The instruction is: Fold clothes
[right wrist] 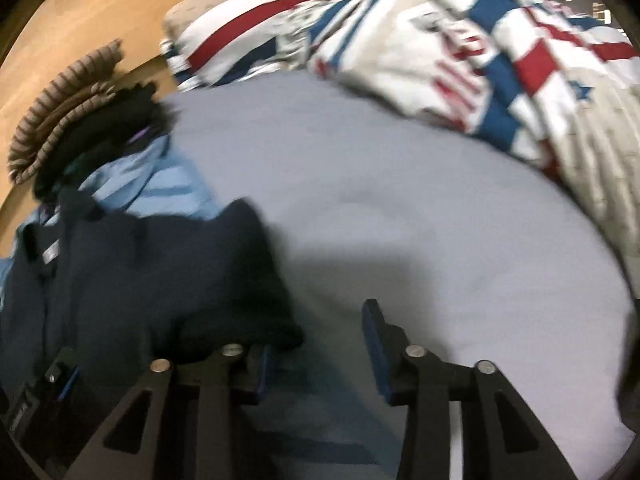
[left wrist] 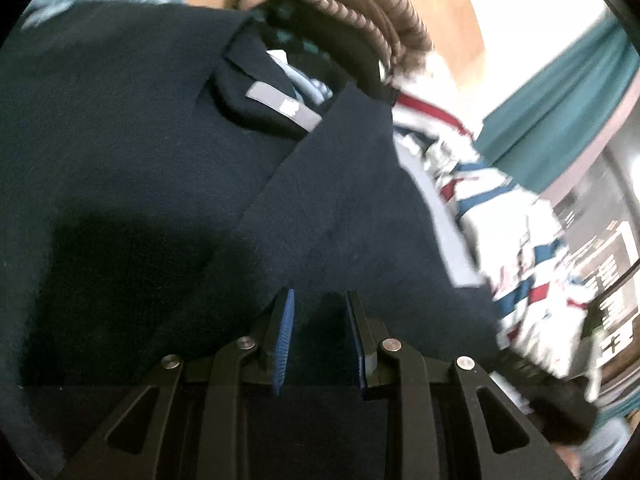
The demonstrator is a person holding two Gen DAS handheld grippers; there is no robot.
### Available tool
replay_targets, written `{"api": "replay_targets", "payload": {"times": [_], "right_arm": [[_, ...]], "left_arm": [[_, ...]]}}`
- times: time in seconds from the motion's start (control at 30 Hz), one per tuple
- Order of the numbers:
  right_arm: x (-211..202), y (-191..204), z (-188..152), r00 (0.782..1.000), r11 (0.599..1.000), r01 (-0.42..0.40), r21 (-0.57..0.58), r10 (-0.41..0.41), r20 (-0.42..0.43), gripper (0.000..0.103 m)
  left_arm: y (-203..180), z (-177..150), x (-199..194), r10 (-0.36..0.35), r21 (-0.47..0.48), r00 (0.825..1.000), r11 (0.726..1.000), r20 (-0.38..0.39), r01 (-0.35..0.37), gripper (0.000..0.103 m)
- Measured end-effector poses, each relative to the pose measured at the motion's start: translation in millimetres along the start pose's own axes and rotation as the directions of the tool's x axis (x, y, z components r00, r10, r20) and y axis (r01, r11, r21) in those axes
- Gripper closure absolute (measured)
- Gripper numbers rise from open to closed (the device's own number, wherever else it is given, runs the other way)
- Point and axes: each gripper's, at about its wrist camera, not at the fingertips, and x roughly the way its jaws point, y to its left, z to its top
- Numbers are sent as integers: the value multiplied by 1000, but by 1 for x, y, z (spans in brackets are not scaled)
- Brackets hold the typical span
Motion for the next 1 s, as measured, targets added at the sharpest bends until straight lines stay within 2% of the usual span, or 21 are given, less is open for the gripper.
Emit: {"api": "replay_targets", "payload": {"times": [0.1, 0.2, 0.23, 0.3, 0.33, 0.37, 0.47, 0.5, 0.53, 0.57, 0.6, 0.63, 0.67, 0.7, 0.73, 0.77, 0.8, 0.83, 0.9, 0.93, 1.0], "right_arm": [[-15, 5, 4, 996, 999, 45, -25, -43, 74, 56], [-29, 16, 4, 983, 990, 112, -86, -97, 159, 59], [-34, 21, 3, 975, 984, 140, -109, -118, 190, 59], [-44, 31, 3, 954, 969, 198, -148, -155, 258, 59], [-48, 35, 3, 940, 960, 229, -164, -174, 292, 59], [-51, 40, 5, 924, 947, 266, -179, -198, 326, 59], [-58, 57, 2, 864, 885, 396, -245, -269, 425, 56], [-59, 66, -2, 835, 846, 456, -276, -299, 462, 56], [-57, 77, -8, 791, 783, 536, -314, -336, 511, 55], [-56, 82, -11, 767, 742, 580, -337, -357, 533, 50], [-52, 85, -12, 760, 717, 601, -355, -375, 530, 49], [-48, 84, -12, 773, 718, 593, -364, -380, 508, 48], [-47, 72, -7, 839, 799, 497, -340, -341, 425, 48], [-45, 60, -3, 894, 867, 396, -303, -289, 342, 48], [-43, 47, 2, 938, 923, 291, -251, -224, 263, 50], [-38, 31, 6, 969, 969, 178, -172, -142, 201, 56], [-33, 12, 9, 988, 996, 56, -73, -45, 151, 56], [-28, -4, 10, 993, 998, -50, 24, 47, 112, 56], [-14, -28, 9, 985, 972, -169, 166, 162, 53, 54], [-7, -33, 6, 982, 961, -188, 201, 188, 19, 52], [1, -33, 1, 982, 959, -184, 216, 189, -6, 52]], "left_arm": [[-13, 6, 5, 81, 74, 995, 994, -54, -77, 76], [-12, 17, 7, 82, 45, 991, 996, -105, -78, 76], [-9, 18, 6, 62, 20, 993, 998, -103, -61, 76], [7, 17, -1, -46, -88, 998, 995, -45, 42, 76], [15, 14, -4, -89, -119, 996, 989, -5, 88, 76], [18, 9, -4, -107, -110, 994, 988, 22, 109, 76], [21, -1, -8, -124, -63, 989, 990, 86, 130, 76], [21, -1, -12, -125, -62, 986, 989, 107, 132, 76], [24, -1, -14, -125, -74, 984, 988, 127, 135, 76], [29, -1, -17, -130, -95, 981, 985, 142, 145, 76], [33, 1, -17, -137, -120, 978, 980, 155, 156, 76], [38, 3, -18, -143, -144, 975, 975, 167, 168, 76], [41, 5, -16, -133, -165, 978, 973, 162, 160, 76], [39, 6, -15, -117, -165, 981, 976, 155, 142, 77], [36, 7, -13, -100, -162, 984, 979, 149, 124, 78], [32, 9, -12, -77, -151, 987, 984, 140, 98, 78], [27, 10, -12, -54, -138, 990, 988, 130, 72, 78], [23, 11, -11, -30, -124, 992, 991, 121, 45, 78], [20, 16, -15, -2, -112, 996, 994, 86, 11, 78], [16, 19, -14, 2, -104, 997, 995, 71, 5, 78], [10, 28, -12, -11, -99, 999, 995, 36, 14, 77]]}}
